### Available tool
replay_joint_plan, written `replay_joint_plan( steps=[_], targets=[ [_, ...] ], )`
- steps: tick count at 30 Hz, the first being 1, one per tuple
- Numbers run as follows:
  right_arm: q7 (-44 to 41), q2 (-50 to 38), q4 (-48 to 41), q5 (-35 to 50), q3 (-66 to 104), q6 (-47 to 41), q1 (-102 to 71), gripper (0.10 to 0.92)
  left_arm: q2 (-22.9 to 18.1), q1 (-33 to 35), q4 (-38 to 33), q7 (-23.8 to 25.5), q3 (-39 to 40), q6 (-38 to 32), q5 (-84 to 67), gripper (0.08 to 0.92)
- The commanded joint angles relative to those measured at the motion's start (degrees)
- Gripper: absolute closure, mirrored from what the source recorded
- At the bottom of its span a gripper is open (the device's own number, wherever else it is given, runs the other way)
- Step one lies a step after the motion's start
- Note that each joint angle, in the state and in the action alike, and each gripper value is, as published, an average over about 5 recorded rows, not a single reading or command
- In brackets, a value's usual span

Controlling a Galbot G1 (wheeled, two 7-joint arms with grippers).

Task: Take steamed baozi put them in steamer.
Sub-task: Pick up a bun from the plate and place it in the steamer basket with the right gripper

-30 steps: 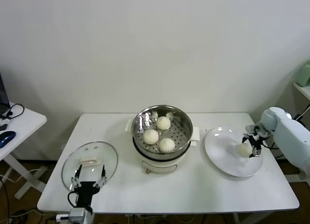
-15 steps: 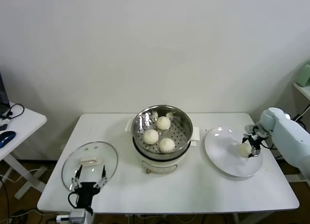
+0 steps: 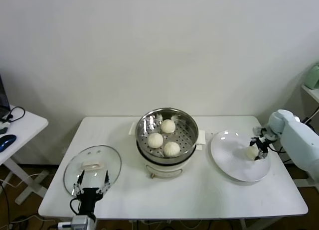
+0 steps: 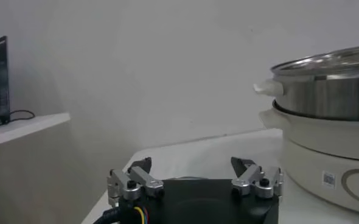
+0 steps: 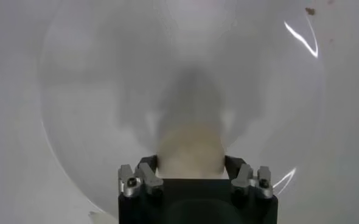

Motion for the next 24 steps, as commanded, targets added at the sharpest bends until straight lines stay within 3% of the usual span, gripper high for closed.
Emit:
replay_joint_plan(
  steps=[1,8,18,24],
  targets=[
    [-0.2,-3.3,5.4,16.1,-10.5,-4.3,5.8,0.308,-0.1,0.0,-0.1,0.0,0.1,-0.1,-0.1,0.177],
    [-0.4,-4.1,10.2,40.1,-32.5,-12.1,24.9,0.312,-0.5,-0.2,-0.5,0.0,0.8,-0.2,0.0,0.177],
    [1.8,5.3,16.2,75.6,-61.7,-19.6,50.1,0.313,-0.1,-0.8,-1.6,-0.1,3.9,0.2,0.0,0.177],
    [4.0,9.2,22.6,87.0,-71.4,-21.9,55.3,0.313,0.3,-1.2,-2.0,-0.2,4.8,0.3,-0.2,0.177]
  ],
)
